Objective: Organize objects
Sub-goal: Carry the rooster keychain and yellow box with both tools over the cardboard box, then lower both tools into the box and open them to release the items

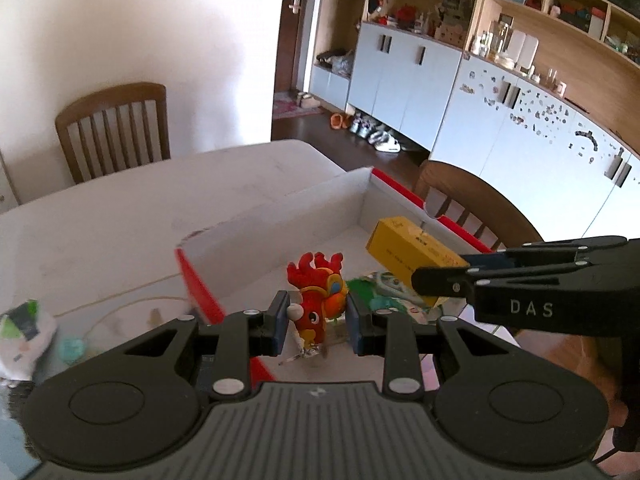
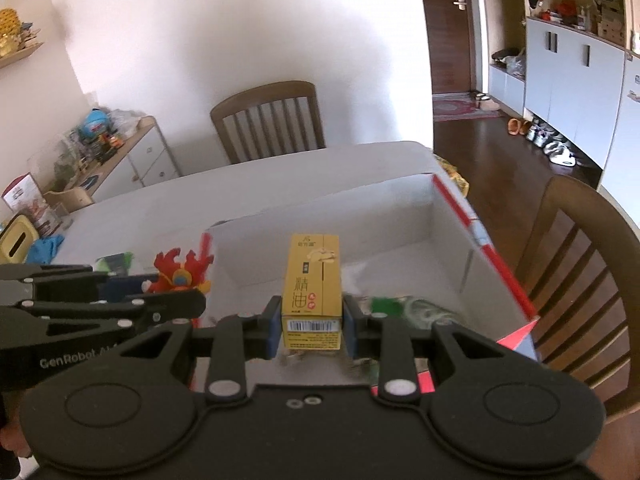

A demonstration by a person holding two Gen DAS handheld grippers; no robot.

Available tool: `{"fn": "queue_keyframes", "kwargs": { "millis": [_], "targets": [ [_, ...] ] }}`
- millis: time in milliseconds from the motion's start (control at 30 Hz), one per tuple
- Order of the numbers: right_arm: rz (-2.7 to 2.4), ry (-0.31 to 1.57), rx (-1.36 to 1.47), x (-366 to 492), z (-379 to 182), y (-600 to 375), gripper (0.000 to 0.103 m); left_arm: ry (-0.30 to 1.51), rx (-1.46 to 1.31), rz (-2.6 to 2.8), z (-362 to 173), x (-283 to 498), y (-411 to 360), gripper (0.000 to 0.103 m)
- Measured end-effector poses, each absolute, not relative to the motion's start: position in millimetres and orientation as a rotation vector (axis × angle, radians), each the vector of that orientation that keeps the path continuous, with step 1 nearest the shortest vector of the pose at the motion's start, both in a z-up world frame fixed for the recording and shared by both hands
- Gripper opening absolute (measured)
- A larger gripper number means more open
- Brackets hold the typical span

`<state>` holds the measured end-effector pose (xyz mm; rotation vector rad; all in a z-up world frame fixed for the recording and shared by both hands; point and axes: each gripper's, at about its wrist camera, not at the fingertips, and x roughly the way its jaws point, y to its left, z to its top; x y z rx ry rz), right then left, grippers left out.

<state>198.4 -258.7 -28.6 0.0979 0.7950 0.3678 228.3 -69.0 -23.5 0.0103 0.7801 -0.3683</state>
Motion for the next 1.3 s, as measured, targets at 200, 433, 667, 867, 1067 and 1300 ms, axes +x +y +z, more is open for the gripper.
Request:
{"fn": "queue_keyframes", "kwargs": {
  "millis": [200,433,667,867,1067,1300],
  "targets": [
    [0.334,0.809,0.091,219.8,-43.9,-280.0,0.029,0.812,0.015,-0.364,-36.2,242.3,-91.7,0.029],
    [0.326,0.859,0.083,250.8,-68.0,-283.1,0.029,0.88,0.036,-0.35,-56.3,264.9,-115.9,0.029],
    [0.321,0.922,0.067,274.0,-94.3,-279.1,0.029,0.948,0.078,-0.353,-77.2,281.8,-132.1,0.029],
    [0.318,0.959,0.034,286.2,-107.4,-275.1,0.029,1.03,0.083,-0.348,-100.4,293.6,-137.5,0.029],
    [0.32,0.998,-0.018,288.3,-117.0,-265.3,0.029,1.084,0.098,-0.351,-113.5,296.7,-142.5,0.029],
    [0.322,1.019,-0.025,289.8,-120.1,-262.9,0.029,1.139,0.095,-0.339,-126.2,301.3,-142.0,0.029]
  ]
}}
